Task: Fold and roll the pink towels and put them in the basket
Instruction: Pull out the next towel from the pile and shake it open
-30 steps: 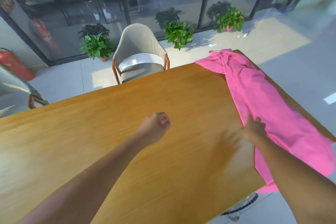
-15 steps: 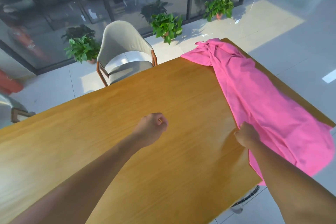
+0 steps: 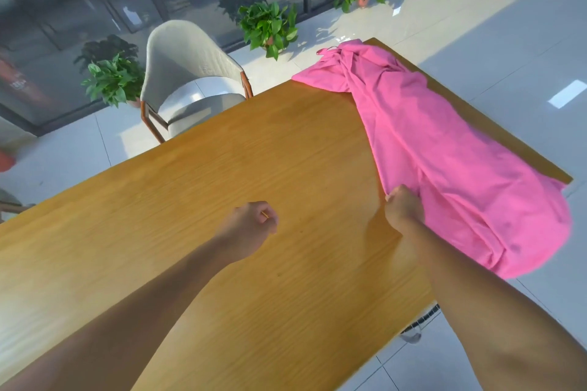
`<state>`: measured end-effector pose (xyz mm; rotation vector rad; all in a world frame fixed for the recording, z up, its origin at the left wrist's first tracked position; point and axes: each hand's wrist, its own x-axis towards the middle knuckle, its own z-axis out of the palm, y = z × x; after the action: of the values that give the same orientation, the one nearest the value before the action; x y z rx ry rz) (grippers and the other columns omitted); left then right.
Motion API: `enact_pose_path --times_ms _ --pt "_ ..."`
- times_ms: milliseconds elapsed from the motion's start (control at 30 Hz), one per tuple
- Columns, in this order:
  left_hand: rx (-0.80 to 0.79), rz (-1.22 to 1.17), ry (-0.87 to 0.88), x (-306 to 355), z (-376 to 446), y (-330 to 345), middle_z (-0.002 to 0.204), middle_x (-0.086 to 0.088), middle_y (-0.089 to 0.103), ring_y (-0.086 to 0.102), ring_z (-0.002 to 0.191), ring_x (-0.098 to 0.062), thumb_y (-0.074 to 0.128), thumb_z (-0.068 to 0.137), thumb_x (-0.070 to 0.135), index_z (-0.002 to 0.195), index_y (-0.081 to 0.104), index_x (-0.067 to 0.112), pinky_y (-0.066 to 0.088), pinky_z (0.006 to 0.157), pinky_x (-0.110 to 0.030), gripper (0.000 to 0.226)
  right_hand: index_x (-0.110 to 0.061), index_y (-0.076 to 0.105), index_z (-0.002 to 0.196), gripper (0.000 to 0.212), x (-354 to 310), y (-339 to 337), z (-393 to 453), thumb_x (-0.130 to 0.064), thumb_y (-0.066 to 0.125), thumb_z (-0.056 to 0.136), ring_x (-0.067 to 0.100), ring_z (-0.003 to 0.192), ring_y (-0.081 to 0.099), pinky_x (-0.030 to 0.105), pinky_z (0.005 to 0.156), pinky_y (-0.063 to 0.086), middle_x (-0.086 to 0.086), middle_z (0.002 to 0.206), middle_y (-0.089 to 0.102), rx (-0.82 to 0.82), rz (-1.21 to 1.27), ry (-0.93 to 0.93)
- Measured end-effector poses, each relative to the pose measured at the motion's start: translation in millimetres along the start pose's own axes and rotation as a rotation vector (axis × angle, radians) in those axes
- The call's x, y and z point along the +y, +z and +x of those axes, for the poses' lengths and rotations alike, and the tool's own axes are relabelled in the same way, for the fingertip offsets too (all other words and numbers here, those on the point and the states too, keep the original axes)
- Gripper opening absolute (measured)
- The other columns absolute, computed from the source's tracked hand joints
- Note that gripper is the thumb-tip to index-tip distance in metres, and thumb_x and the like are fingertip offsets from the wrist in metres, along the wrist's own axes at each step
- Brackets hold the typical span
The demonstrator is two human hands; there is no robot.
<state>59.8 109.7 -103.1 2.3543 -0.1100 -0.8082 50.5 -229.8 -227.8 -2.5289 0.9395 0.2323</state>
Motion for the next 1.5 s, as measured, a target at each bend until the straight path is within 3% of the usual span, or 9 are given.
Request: enact_pose_path --times_ms 267,500,567,733,900,1133,1267,1400,1500 --pt "-0.061 -0.141 -0.037 16.7 5.4 26.1 0.094 0.004 0.075 0.072 0.081 -0.021 0.051 0.1 0.025 0.094 0.07 0.022 0.044 0.061 -0.03 0.019 -0.013 0.056 0.093 0.008 -67.7 -16.4 -63.8 -0.013 0.052 0.099 0.02 0.084 0.059 0.032 0.071 0.04 -0.001 0.092 0.063 0.068 0.582 -0.255" --pt "-0.08 -0.722 -0.194 62.7 21.6 43.0 0.111 -0.005 0.072 0.071 0.093 -0.028 0.045 0.104 0.051 0.116 0.063 0.012 0.054 0.088 -0.041 0.045 -0.015 0.057 0.088 0.01 -100.4 -39.7 -109.8 -0.018 0.059 0.097 0.015 0.068 0.057 0.027 0.066 0.046 -0.005 0.075 0.059 -0.138 0.707 -0.497" --pt "-0.113 -0.883 -0.231 69.9 27.0 44.7 0.104 -0.006 0.073 0.071 0.094 -0.03 0.046 0.102 0.056 0.11 0.065 0.012 0.056 0.086 -0.044 0.048 -0.015 0.058 0.088 0.009 -99.4 -42.0 -113.8 -0.016 0.06 0.097 0.01 0.066 0.056 0.027 0.065 0.048 -0.006 0.075 0.06 -0.263 0.704 -0.542" --pt "-0.07 -0.918 -0.278 88.4 51.5 54.3 0.065 -0.007 0.068 0.062 0.047 -0.022 0.056 0.102 0.031 0.07 0.065 0.012 0.05 0.062 -0.033 0.038 -0.017 0.063 0.084 0.018 -95.9 -43.2 -108.7 -0.001 0.058 0.091 0.006 0.059 0.058 0.02 0.056 0.046 -0.01 0.069 0.064 -0.511 0.727 -0.591" --pt "0.095 -1.008 -0.264 96.3 76.0 61.8 0.094 -0.005 0.064 0.062 0.086 -0.022 0.054 0.105 0.023 0.093 0.059 0.015 0.053 0.09 -0.044 0.015 -0.013 0.069 0.086 0.011 -61.0 -49.9 -51.3 -0.011 0.059 0.091 0.013 0.075 0.064 0.035 0.074 0.052 -0.001 0.083 0.072 -0.099 0.365 -0.583" --pt "0.193 -1.119 -0.164 77.7 80.5 68.0 0.094 0.0 0.06 0.059 0.079 -0.013 0.035 0.11 0.028 0.096 0.057 0.02 0.051 0.073 -0.032 0.028 -0.009 0.067 0.082 0.015 -0.3 -57.1 20.8 -0.018 0.057 0.088 0.029 0.076 0.059 0.038 0.069 0.047 0.01 0.082 0.067 0.285 0.254 -0.271" --pt "0.223 -0.805 -0.031 66.2 81.1 63.5 0.07 0.005 0.049 0.048 0.066 -0.012 0.038 0.106 0.044 0.083 0.051 0.017 0.041 0.062 -0.03 0.038 -0.015 0.065 0.131 0.04 15.9 -42.8 43.4 -0.013 0.056 0.092 0.032 0.127 0.051 0.039 0.109 0.037 0.012 0.138 0.057 -0.159 -0.248 -0.434" --pt "0.313 -0.11 0.144 16.6 77.1 37.5 0.05 0.008 0.039 0.038 0.046 -0.017 0.056 0.097 0.054 0.062 0.043 0.017 0.025 0.044 -0.028 0.053 -0.02 0.036 0.154 0.062 33.7 -41.2 55.4 -0.013 0.049 0.094 0.028 0.148 0.026 0.039 0.122 0.017 0.007 0.163 0.025 -0.233 -0.472 -0.395" --pt "0.162 0.501 0.158 -39.6 62.8 16.6 0.071 -0.009 0.061 0.062 0.07 -0.034 0.058 0.099 0.04 0.1 0.067 0.011 0.049 0.057 -0.038 0.03 -0.02 0.032 0.156 0.068 41.5 -43.8 56.9 -0.008 0.049 0.091 0.027 0.149 0.026 0.038 0.122 0.02 0.005 0.165 0.022 -0.262 -0.557 -0.383"
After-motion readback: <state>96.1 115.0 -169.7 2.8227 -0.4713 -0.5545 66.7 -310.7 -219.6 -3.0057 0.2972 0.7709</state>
